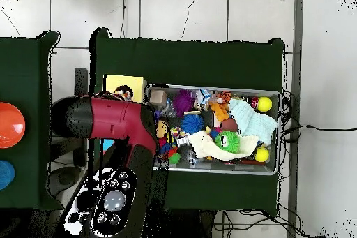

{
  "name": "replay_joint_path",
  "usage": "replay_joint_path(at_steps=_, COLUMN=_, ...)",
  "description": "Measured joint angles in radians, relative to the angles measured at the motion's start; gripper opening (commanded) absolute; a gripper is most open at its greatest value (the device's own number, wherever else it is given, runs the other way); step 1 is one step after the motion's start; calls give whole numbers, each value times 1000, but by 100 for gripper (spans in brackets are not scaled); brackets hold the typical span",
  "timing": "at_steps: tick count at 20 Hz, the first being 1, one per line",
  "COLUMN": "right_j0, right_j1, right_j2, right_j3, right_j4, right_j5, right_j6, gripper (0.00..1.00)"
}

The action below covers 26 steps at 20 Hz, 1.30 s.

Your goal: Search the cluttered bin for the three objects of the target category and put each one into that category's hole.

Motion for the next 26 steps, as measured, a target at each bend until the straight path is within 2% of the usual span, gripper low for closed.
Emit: replay_joint_path(at_steps=26, right_j0=7, right_j1=90, right_j2=2, right_j3=0, right_j4=26, right_j5=-72, right_j6=0, gripper=0)
